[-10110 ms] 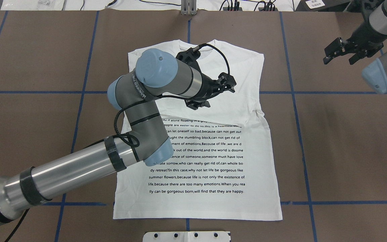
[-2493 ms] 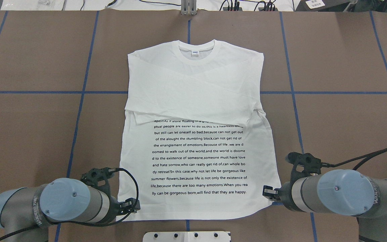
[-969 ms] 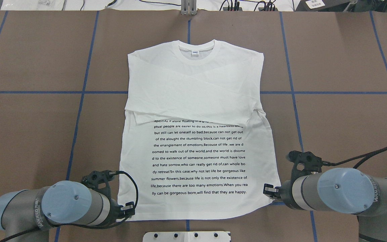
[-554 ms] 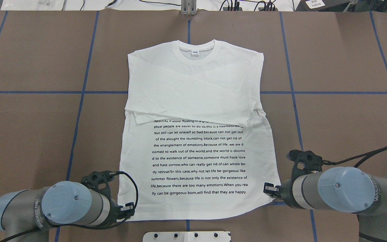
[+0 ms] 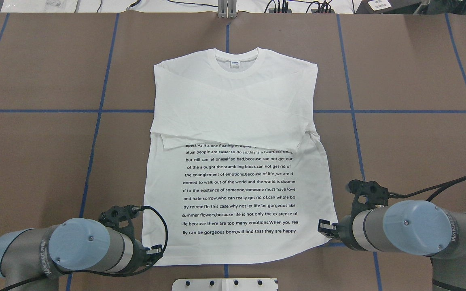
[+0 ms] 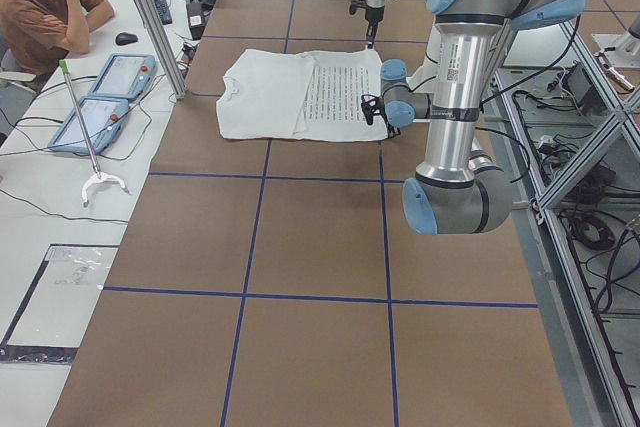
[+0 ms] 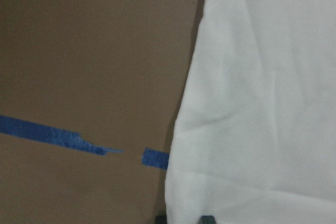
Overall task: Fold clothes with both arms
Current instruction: 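Lift the hem with both grippers and fold it toward the collar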
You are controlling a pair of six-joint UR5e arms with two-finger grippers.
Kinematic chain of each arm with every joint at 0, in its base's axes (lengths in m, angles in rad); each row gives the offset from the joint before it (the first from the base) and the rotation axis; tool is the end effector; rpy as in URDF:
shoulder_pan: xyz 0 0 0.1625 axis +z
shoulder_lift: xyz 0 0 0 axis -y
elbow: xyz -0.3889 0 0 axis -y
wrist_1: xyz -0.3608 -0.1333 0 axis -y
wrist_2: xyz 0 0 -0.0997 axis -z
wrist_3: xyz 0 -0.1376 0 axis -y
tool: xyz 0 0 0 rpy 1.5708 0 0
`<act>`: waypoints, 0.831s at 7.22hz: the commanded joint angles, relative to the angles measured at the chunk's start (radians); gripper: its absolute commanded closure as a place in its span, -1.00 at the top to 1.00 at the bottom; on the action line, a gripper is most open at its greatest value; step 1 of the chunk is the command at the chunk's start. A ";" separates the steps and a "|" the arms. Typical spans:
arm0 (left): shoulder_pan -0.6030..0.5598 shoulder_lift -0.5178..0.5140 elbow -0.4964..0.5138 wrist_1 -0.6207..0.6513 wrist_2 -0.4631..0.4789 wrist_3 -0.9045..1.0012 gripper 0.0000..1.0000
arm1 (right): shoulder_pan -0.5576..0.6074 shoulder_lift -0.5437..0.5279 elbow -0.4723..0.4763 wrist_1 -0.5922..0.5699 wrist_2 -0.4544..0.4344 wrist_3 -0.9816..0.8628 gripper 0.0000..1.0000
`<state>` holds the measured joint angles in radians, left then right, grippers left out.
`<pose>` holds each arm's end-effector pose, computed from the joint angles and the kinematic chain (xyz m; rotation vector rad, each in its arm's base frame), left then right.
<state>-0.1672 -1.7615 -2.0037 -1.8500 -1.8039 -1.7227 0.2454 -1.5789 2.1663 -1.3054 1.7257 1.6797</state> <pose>0.5091 -0.1889 0.3383 -0.2104 0.9013 -0.1908 -0.4240 -0.2217 0.3658 -0.0873 -0.8616 0.2659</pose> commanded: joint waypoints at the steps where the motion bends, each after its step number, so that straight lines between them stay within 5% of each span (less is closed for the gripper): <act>1: -0.002 -0.001 -0.042 0.008 -0.002 -0.002 -0.97 | 0.000 0.002 0.000 0.000 0.000 0.000 -1.00; 4: -0.014 0.000 -0.133 0.063 -0.003 -0.061 -1.00 | 0.011 -0.001 0.035 0.005 0.006 0.006 -1.00; 6: -0.015 0.014 -0.240 0.136 -0.006 -0.061 -1.00 | 0.054 -0.035 0.096 0.005 0.107 0.002 -1.00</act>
<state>-0.1814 -1.7533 -2.1808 -1.7599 -1.8090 -1.7812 0.2784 -1.5945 2.2244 -1.3017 1.7755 1.6826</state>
